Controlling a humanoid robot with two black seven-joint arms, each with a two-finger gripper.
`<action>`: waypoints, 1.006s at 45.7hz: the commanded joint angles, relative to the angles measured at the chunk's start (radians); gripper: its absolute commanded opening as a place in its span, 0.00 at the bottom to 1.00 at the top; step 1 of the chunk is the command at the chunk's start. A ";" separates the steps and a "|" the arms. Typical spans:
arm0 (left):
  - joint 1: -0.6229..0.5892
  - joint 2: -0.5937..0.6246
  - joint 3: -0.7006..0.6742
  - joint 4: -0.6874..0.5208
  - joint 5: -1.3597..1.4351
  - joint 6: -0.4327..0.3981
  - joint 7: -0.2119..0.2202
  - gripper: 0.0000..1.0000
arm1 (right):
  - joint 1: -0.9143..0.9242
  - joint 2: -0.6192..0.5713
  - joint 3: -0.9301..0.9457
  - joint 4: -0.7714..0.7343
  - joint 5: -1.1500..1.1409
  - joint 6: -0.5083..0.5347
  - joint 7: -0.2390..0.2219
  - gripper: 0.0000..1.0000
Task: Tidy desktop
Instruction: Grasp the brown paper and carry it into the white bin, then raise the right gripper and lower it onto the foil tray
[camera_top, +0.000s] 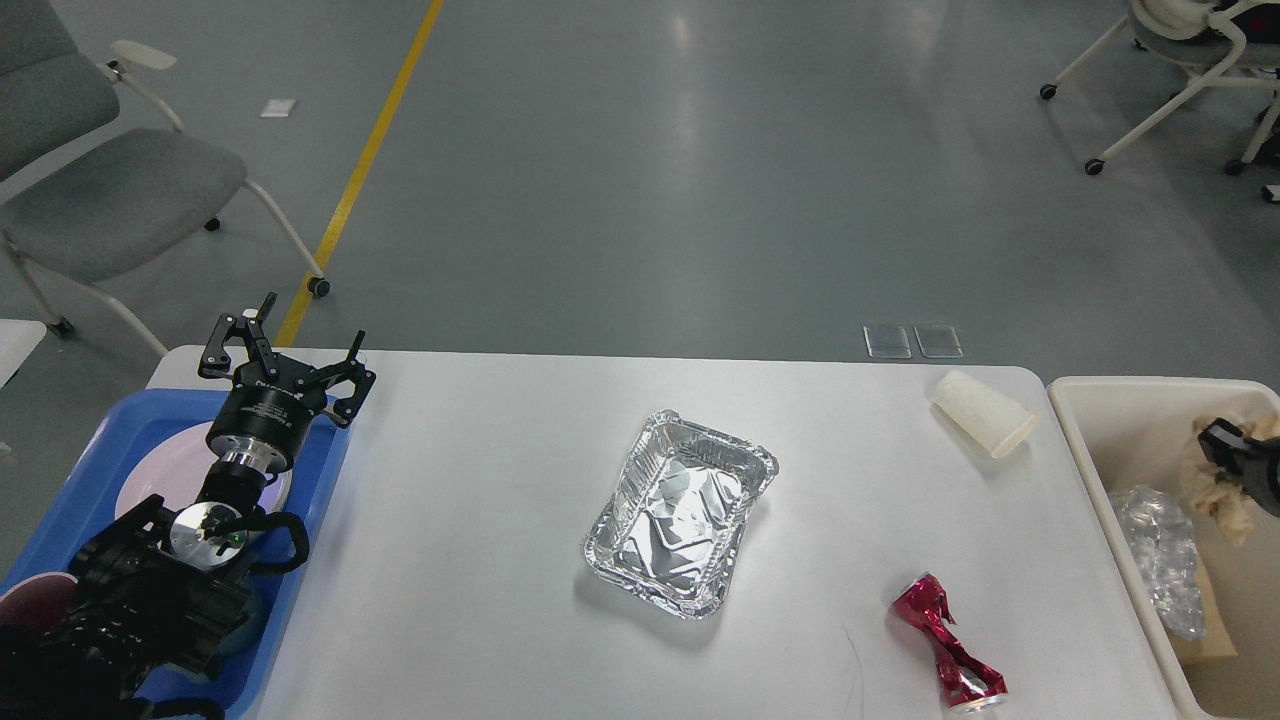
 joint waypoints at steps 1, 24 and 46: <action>0.000 0.000 0.001 0.001 0.000 0.000 0.000 0.96 | -0.092 0.017 0.056 -0.101 0.000 -0.031 0.001 1.00; 0.000 0.000 -0.001 0.001 0.000 -0.001 0.000 0.96 | -0.045 0.095 0.065 -0.106 -0.003 -0.024 0.001 1.00; 0.000 0.000 0.001 -0.001 0.000 0.000 0.000 0.96 | 0.658 0.380 -0.355 0.255 -0.001 0.087 -0.001 1.00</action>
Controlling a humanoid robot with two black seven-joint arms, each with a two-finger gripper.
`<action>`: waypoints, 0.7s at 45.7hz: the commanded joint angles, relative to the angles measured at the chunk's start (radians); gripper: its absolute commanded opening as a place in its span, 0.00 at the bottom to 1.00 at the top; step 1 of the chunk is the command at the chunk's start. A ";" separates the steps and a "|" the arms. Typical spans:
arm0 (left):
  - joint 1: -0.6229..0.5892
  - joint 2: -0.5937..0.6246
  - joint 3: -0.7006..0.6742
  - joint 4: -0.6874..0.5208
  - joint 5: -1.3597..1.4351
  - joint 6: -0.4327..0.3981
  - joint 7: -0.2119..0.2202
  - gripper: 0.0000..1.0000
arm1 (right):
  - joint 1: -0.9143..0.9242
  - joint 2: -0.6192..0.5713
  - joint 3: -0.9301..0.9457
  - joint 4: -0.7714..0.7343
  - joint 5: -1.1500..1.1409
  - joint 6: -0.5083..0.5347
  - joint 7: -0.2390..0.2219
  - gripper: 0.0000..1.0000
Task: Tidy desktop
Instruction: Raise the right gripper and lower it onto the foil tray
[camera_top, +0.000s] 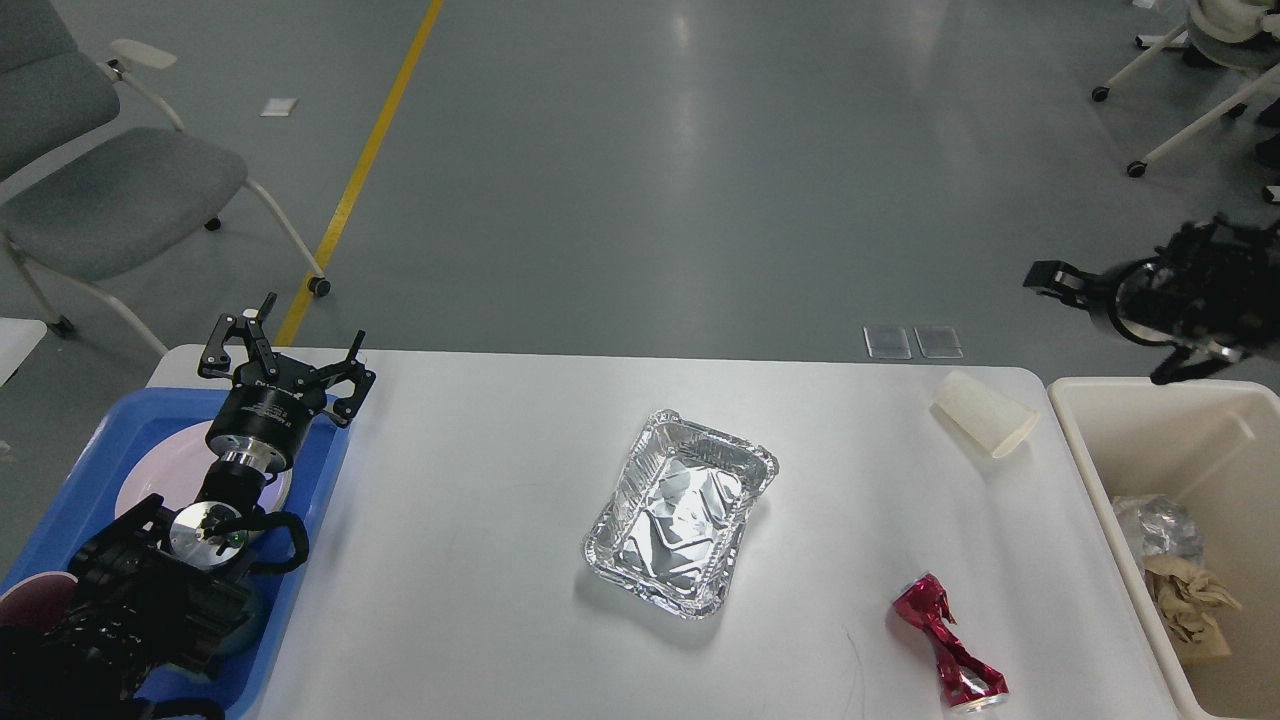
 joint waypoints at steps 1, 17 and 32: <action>0.000 0.000 0.000 0.000 0.000 0.000 0.000 0.96 | 0.170 0.060 -0.026 0.115 0.000 0.099 0.002 1.00; 0.000 0.000 0.000 0.000 0.000 0.000 0.000 0.96 | 0.557 0.210 -0.013 0.258 0.003 0.638 0.011 1.00; 0.000 0.000 0.000 0.001 0.000 0.000 0.000 0.96 | 0.626 0.222 0.168 0.324 0.003 0.864 0.003 1.00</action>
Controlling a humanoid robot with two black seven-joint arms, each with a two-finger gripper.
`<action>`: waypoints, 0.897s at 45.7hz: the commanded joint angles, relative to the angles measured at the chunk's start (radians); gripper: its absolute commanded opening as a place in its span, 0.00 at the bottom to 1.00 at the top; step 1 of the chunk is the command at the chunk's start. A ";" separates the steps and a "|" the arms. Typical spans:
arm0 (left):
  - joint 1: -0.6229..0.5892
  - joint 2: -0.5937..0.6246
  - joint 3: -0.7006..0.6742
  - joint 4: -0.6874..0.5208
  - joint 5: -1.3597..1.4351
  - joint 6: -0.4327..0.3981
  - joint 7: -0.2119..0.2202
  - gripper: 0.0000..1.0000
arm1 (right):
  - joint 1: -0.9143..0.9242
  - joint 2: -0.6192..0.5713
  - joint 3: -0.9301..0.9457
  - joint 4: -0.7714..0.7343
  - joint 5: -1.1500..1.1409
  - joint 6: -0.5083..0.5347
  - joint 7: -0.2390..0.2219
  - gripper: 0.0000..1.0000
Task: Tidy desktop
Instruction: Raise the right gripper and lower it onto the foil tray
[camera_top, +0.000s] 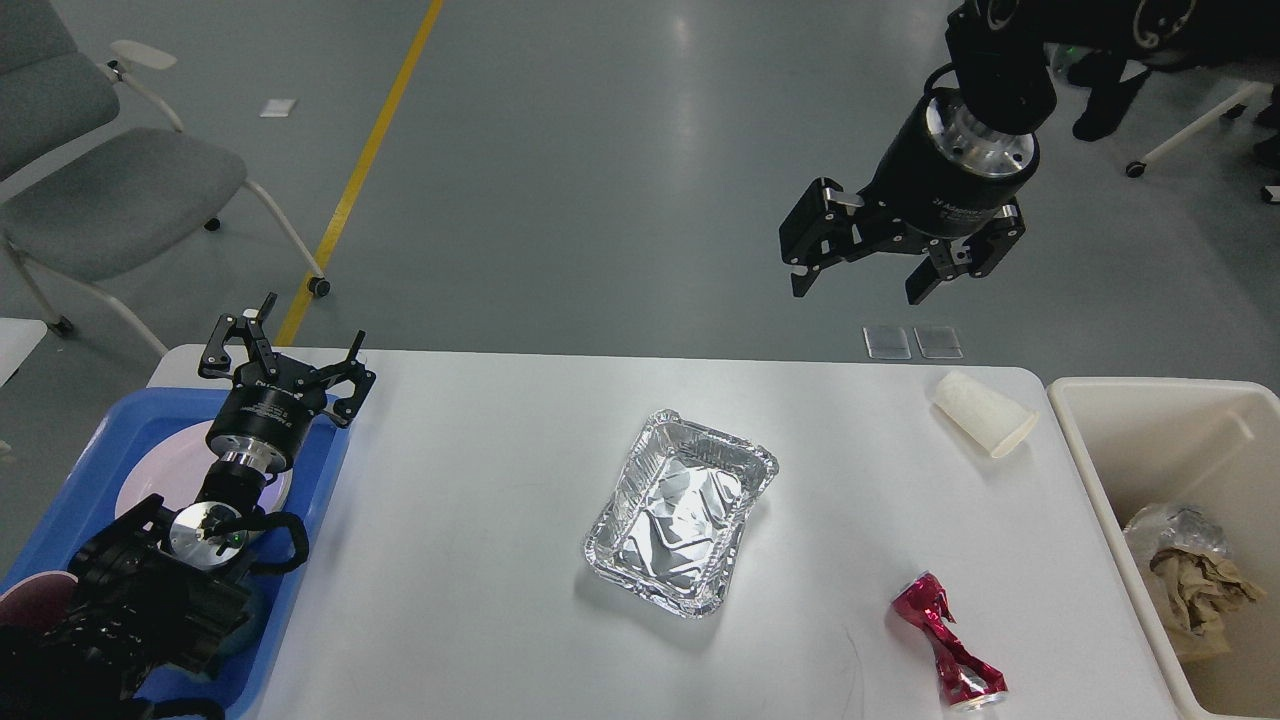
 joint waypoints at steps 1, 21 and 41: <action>0.000 0.000 0.000 -0.001 0.000 0.000 0.000 0.96 | -0.026 0.002 0.068 0.014 0.000 0.028 -0.002 1.00; 0.000 0.000 0.001 0.000 0.000 -0.001 0.000 0.96 | -0.607 0.077 0.128 -0.180 -0.001 -0.280 -0.004 1.00; 0.001 0.000 0.001 -0.001 0.000 -0.001 0.000 0.96 | -0.911 0.151 0.257 -0.428 -0.001 -0.401 -0.004 1.00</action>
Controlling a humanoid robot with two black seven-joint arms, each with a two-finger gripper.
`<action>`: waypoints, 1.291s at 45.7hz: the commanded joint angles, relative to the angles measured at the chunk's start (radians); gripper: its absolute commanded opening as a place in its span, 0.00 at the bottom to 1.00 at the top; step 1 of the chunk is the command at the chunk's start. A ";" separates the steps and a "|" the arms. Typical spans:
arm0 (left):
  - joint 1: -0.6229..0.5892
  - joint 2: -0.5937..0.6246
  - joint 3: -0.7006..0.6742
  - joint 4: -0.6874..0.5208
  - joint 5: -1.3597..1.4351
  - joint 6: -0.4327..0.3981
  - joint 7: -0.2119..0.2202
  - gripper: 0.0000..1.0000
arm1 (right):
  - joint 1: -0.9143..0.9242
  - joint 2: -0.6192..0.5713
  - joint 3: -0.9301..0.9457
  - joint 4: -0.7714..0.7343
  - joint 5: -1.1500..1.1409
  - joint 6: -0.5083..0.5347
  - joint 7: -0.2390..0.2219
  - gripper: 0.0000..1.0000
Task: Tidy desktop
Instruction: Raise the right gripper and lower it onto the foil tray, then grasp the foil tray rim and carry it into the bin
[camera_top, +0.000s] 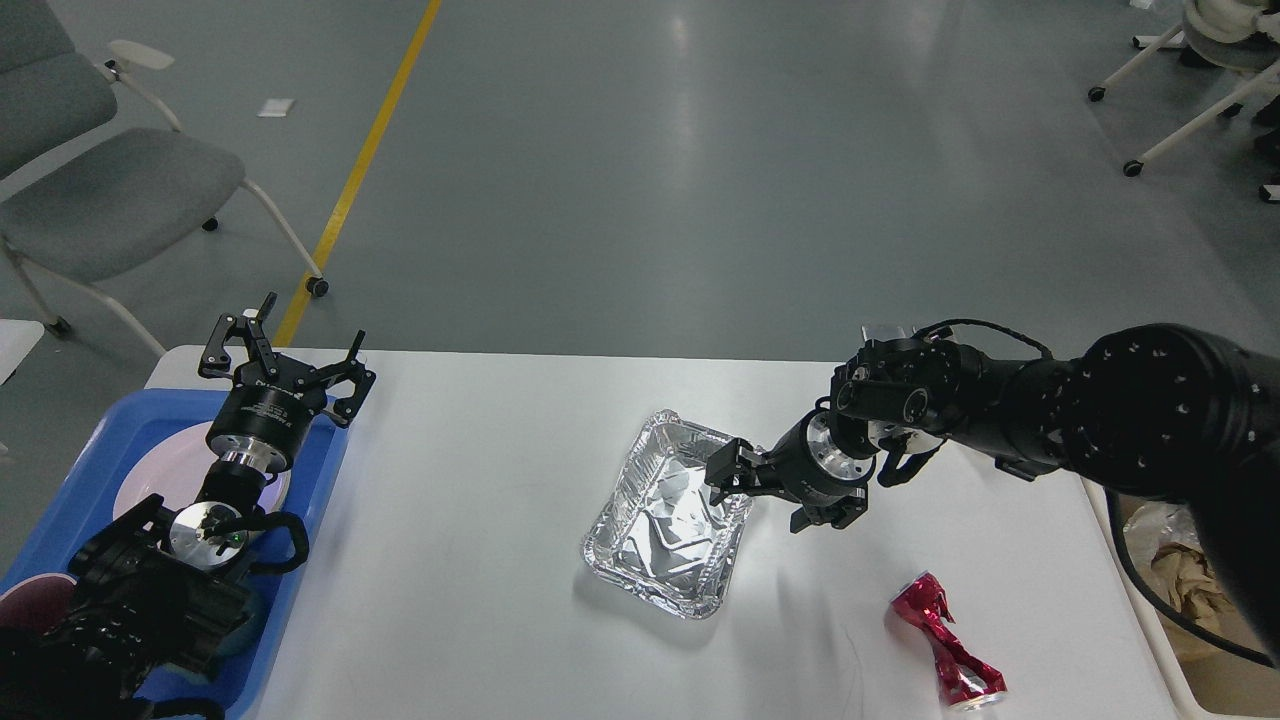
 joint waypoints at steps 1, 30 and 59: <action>0.000 0.000 0.001 -0.001 0.000 -0.001 0.000 0.96 | -0.065 0.018 0.022 -0.090 0.000 -0.007 0.000 1.00; 0.000 0.000 0.001 -0.001 0.000 -0.001 0.000 0.96 | -0.222 0.063 0.031 -0.136 0.000 -0.202 -0.003 0.59; 0.000 0.000 0.001 0.001 0.000 -0.001 0.000 0.96 | -0.107 -0.043 0.033 -0.025 0.002 -0.139 -0.031 0.00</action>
